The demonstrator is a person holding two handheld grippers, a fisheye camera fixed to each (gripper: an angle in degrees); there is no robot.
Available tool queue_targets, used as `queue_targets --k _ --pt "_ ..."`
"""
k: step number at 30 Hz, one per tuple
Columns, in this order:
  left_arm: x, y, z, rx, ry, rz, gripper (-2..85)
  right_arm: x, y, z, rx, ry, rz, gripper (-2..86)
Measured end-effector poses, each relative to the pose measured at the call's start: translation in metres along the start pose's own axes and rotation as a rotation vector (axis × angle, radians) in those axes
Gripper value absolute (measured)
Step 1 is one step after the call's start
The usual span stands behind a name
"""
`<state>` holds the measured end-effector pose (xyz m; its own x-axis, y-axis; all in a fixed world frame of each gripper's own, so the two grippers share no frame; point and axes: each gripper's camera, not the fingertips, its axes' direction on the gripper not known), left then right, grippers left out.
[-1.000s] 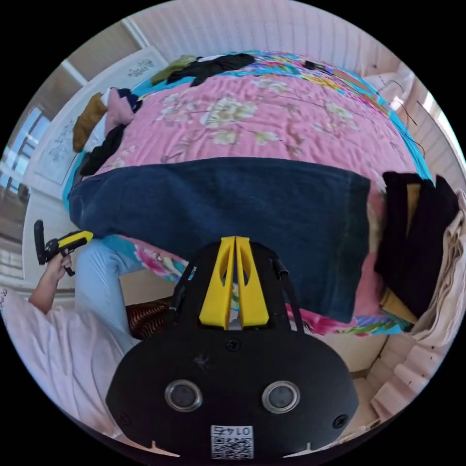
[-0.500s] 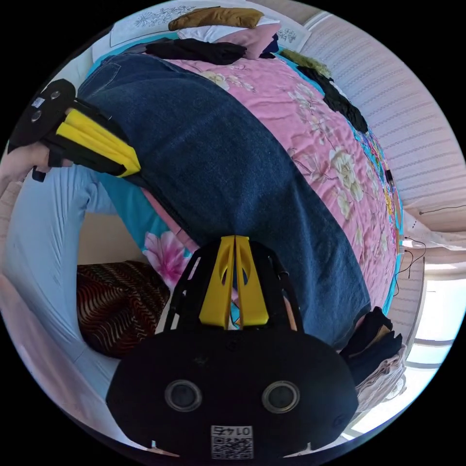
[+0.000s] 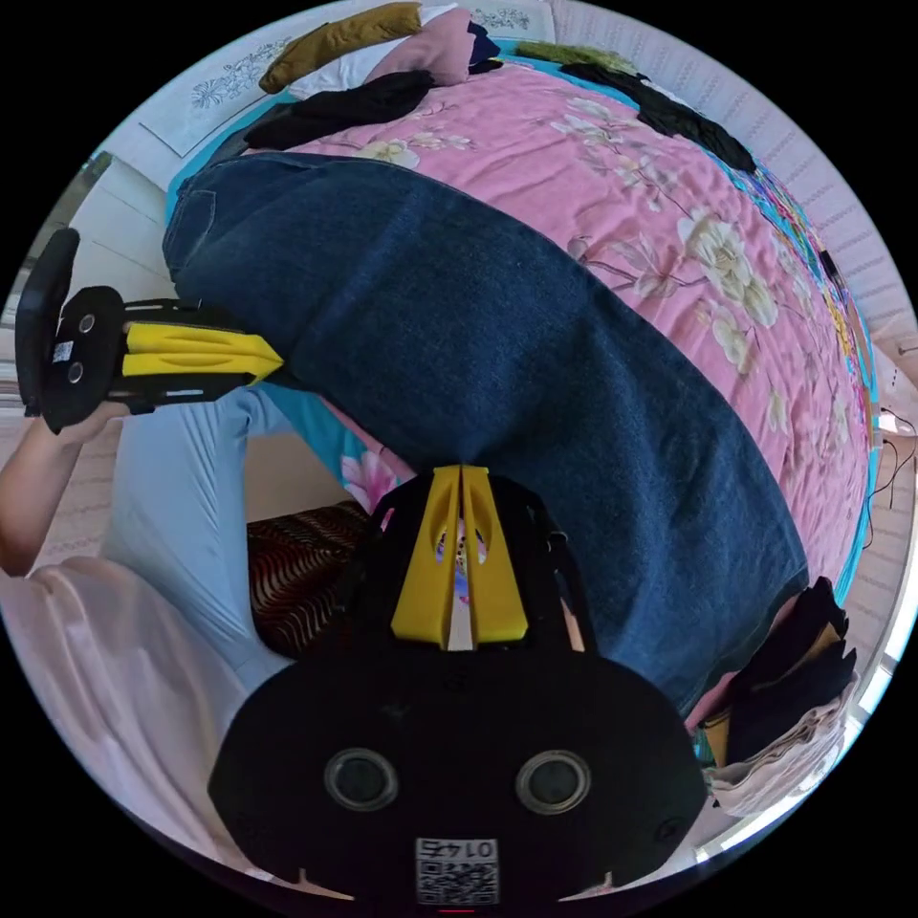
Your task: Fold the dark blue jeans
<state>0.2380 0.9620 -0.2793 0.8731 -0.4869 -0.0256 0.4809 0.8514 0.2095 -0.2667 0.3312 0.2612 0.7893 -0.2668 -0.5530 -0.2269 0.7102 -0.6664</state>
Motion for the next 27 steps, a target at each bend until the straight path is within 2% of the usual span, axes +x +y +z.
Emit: queue_targets --k 3,6,11,13,15,19,22,25,27 --pt "0.011 -0.019 0.001 0.095 0.075 0.015 -0.9 0.004 -0.004 -0.023 0.113 -0.056 -0.024 -0.9" --pt "0.022 -0.044 0.039 0.054 0.06 0.016 -1.0 0.006 -0.034 -0.037 0.163 -0.035 -0.068 -0.8" --pt "0.027 -0.046 0.069 0.054 0.057 0.04 -1.0 0.016 -0.096 -0.012 0.071 0.088 -0.096 -0.8" --pt "0.026 -0.044 0.076 0.076 0.062 0.04 -1.0 0.026 -0.108 0.011 0.003 0.044 -0.057 -0.7" --pt "0.025 -0.049 0.085 0.071 0.077 0.035 -1.0 0.036 -0.108 0.02 0.016 0.025 -0.021 -0.7" --pt "0.02 -0.059 0.087 0.023 0.127 0.013 -1.0 0.043 -0.105 0.011 -0.093 0.045 -0.138 -0.8" --pt "0.021 -0.059 0.087 0.012 0.084 -0.009 -1.0 0.052 -0.096 -0.019 0.052 0.005 -0.145 -0.7" --pt "0.019 -0.05 0.108 0.047 0.098 -0.049 -1.0 0.062 -0.099 0.019 -0.059 0.052 -0.152 -0.7" --pt "0.011 -0.046 0.12 0.083 0.161 -0.138 -1.0 0.078 -0.089 0.022 0.01 0.025 -0.08 -0.8"
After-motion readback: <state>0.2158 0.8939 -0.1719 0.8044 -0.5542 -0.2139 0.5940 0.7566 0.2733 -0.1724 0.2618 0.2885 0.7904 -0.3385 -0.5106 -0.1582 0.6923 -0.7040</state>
